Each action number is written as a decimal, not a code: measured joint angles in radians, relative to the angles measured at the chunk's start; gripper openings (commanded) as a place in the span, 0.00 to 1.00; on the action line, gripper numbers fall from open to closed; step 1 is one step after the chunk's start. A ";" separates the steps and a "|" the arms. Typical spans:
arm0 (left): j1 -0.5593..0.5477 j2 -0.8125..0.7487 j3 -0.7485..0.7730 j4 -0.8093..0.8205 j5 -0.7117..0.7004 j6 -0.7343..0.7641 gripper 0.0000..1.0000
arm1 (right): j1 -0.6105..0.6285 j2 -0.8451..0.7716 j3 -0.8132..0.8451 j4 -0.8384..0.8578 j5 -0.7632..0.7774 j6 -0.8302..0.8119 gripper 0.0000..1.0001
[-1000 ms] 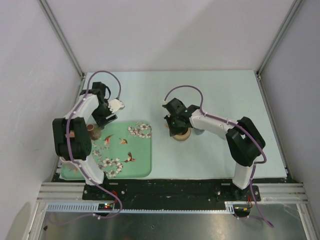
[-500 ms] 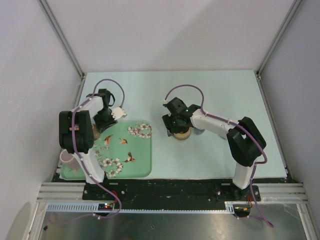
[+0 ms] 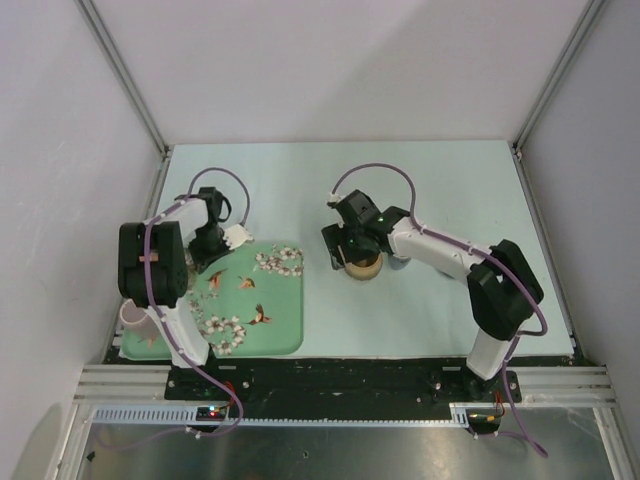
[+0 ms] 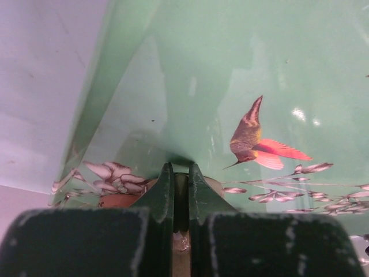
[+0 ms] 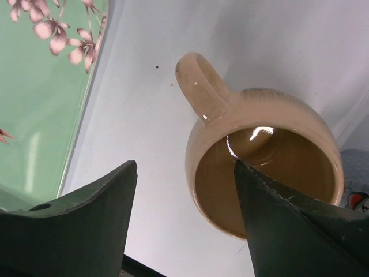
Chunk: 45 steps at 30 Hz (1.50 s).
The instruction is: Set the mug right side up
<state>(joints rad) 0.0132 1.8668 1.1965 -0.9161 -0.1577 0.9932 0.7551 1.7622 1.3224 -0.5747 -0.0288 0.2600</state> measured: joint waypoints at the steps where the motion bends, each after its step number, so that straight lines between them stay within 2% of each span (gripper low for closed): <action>1: 0.000 -0.002 0.000 0.001 0.002 -0.002 0.00 | -0.001 -0.006 0.000 -0.003 0.002 0.000 0.75; 2: 0.000 -0.006 0.002 0.003 0.006 -0.006 0.00 | -0.002 -0.014 0.000 -0.005 0.003 -0.001 0.79; 3: -0.002 -0.011 0.005 0.003 0.009 -0.016 0.00 | -0.003 -0.023 0.000 -0.008 0.005 -0.002 0.88; 4: -0.004 -0.018 0.009 0.002 0.012 -0.024 0.00 | -0.004 -0.036 0.000 -0.013 0.006 -0.003 0.94; 5: -0.008 -0.027 0.017 -0.001 0.019 -0.035 0.00 | -0.005 -0.051 0.000 -0.018 0.007 -0.002 0.97; 11: -0.069 -0.134 0.154 -0.029 0.160 -0.187 0.00 | -0.011 -0.165 0.000 -0.030 0.006 -0.006 0.99; 15: -0.121 -0.224 0.281 -0.042 0.306 -0.321 0.00 | -0.043 -0.248 -0.005 0.025 -0.137 0.023 0.99; 18: -0.164 -0.280 0.379 -0.057 0.410 -0.424 0.00 | -0.061 -0.295 -0.017 0.151 -0.279 0.086 0.99; 24: -0.261 -0.330 0.590 -0.074 0.581 -0.607 0.00 | -0.042 -0.278 -0.023 0.584 -0.522 0.328 0.99; 29: -0.293 -0.360 0.706 -0.077 0.726 -0.722 0.00 | -0.042 -0.234 -0.023 0.856 -0.590 0.501 0.94; 36: -0.332 -0.377 0.731 -0.092 0.819 -0.793 0.00 | -0.046 -0.216 -0.023 0.977 -0.617 0.600 0.89; 37: -0.339 -0.377 0.733 -0.093 0.828 -0.797 0.00 | -0.046 -0.216 -0.023 0.978 -0.620 0.604 0.86; 39: -0.349 -0.377 0.735 -0.094 0.850 -0.810 0.00 | -0.046 -0.216 -0.023 0.985 -0.624 0.612 0.74; 43: -0.363 -0.377 0.737 -0.096 0.879 -0.822 0.00 | -0.042 -0.209 -0.022 1.033 -0.647 0.637 0.37; 44: -0.364 -0.377 0.744 -0.099 0.886 -0.828 0.00 | -0.042 -0.208 -0.022 1.027 -0.649 0.637 0.24; 45: -0.365 -0.378 0.752 -0.101 0.887 -0.830 0.06 | -0.042 -0.201 -0.022 1.027 -0.650 0.635 0.14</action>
<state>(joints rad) -0.3515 1.4891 1.9480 -1.0172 0.7292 0.1631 0.7128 1.5612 1.3003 0.4522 -0.6792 0.8951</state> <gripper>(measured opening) 0.071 0.413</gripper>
